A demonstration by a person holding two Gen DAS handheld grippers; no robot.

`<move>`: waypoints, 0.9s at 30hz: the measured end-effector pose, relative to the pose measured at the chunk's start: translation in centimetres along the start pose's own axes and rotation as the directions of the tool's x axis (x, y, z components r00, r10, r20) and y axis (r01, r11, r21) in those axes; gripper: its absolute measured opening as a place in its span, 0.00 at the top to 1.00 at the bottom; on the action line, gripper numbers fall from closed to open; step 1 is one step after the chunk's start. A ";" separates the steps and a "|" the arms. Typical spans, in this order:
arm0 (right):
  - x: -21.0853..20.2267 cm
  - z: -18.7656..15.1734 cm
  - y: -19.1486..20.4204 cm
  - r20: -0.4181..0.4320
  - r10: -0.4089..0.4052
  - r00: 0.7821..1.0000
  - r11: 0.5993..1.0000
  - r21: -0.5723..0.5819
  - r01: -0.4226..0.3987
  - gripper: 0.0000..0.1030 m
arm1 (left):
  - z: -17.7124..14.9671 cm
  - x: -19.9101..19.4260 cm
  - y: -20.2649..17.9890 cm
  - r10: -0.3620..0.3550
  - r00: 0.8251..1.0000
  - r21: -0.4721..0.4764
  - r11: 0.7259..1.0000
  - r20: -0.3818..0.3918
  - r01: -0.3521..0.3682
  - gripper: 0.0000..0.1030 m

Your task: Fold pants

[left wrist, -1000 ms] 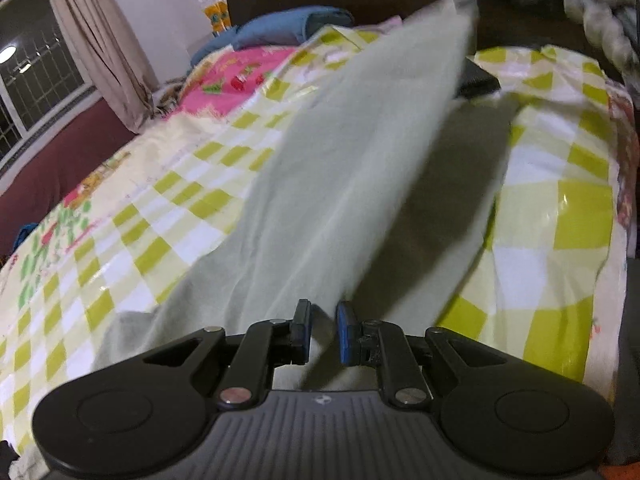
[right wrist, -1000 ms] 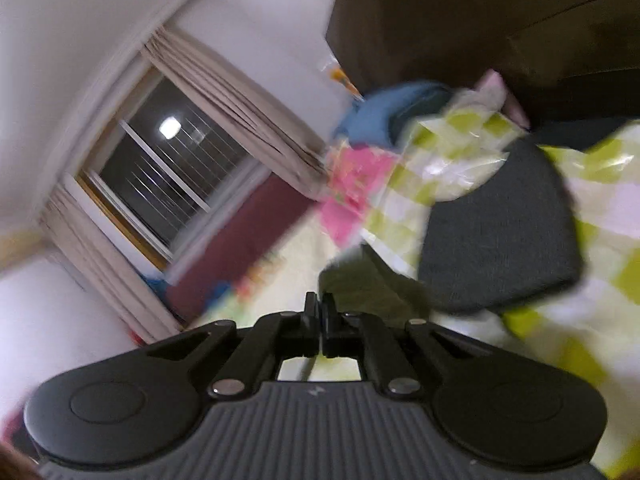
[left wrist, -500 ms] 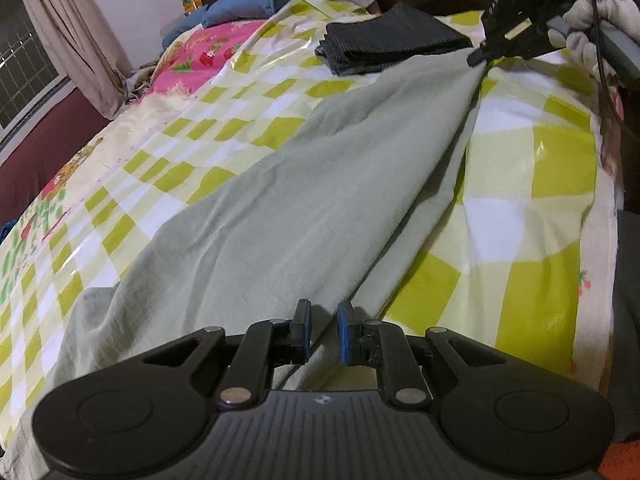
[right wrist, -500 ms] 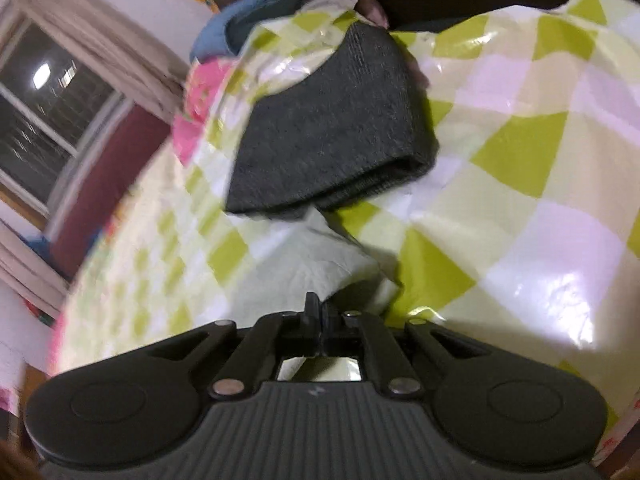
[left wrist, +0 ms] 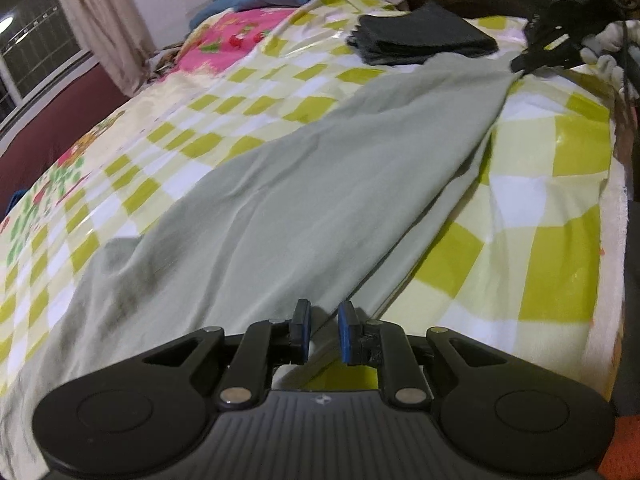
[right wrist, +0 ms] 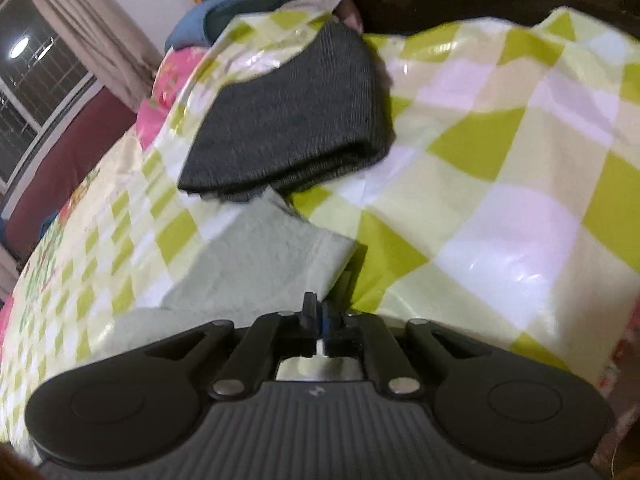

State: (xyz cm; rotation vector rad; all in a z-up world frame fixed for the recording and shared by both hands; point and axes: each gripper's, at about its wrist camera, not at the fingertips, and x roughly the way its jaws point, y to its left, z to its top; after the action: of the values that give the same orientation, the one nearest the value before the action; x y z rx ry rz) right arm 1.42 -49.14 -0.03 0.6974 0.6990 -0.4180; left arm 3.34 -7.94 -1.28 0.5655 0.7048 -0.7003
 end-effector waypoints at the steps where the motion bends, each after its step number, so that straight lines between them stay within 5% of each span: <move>1: -0.8 0.0 0.2 0.026 -0.031 0.999 0.999 -0.025 0.032 0.90 | -0.4 -0.5 0.6 0.006 1.000 -0.018 1.000 0.005 -0.006 0.69; 3: -2.7 0.0 1.7 0.111 -0.097 0.989 0.988 -0.111 0.109 0.89 | -1.1 -1.4 1.7 0.021 1.000 -0.056 0.998 0.017 -0.020 0.69; 6: -3.4 -0.4 5.5 0.132 -0.023 0.991 0.962 -0.265 0.057 0.89 | -2.2 -2.4 3.8 0.066 0.997 -0.120 0.991 0.031 -0.062 0.65; 9: -1.0 -2.6 11.6 -0.035 0.136 0.990 0.915 -0.380 -0.138 0.88 | -3.3 -2.4 6.3 0.142 0.990 -0.189 0.973 0.022 -0.135 0.63; 12: 2.5 -6.0 17.1 -0.222 0.238 0.946 0.859 -0.407 -0.311 0.84 | -5.4 -1.9 8.8 0.204 0.976 -0.247 0.945 -0.070 -0.215 0.63; 15: 6.8 -9.8 20.3 -0.423 0.140 0.895 0.840 -0.427 -0.334 0.80 | -8.2 -3.2 10.6 0.210 0.971 -0.275 0.932 -0.117 -0.235 0.60; 17: 6.3 -11.0 21.9 -0.398 0.100 0.912 0.793 -0.521 -0.315 0.77 | -9.2 -5.1 11.1 0.224 0.968 -0.271 0.930 -0.113 -0.247 0.59; 19: 4.3 -11.3 24.2 -0.357 0.154 0.921 0.710 -0.609 -0.354 0.77 | -9.7 -6.6 11.4 0.246 0.964 -0.265 0.927 -0.102 -0.264 0.53; 21: 3.7 -11.4 26.8 -0.381 0.225 0.897 0.652 -0.625 -0.429 0.77 | -10.0 -7.5 12.2 0.269 0.959 -0.275 0.919 -0.086 -0.283 0.53; 23: 4.7 -11.5 29.9 -0.442 0.291 0.849 0.598 -0.608 -0.522 0.74 | -10.0 -7.6 13.4 0.294 0.954 -0.305 0.904 -0.062 -0.299 0.53; 25: 7.3 -12.2 33.4 -0.511 0.342 0.789 0.563 -0.561 -0.607 0.71 | -10.0 -7.0 15.0 0.320 0.946 -0.341 0.884 -0.056 -0.320 0.53; 27: 9.9 -13.2 36.6 -0.550 0.356 0.755 0.553 -0.527 -0.645 0.69 | -10.4 -6.4 16.1 0.352 0.933 -0.358 0.864 -0.072 -0.353 0.53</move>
State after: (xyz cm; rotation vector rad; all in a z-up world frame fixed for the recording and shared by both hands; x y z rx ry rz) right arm 23.19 -15.44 1.69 0.2123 0.9051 0.5621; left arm 7.62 11.70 0.59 0.3366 0.6908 -0.2136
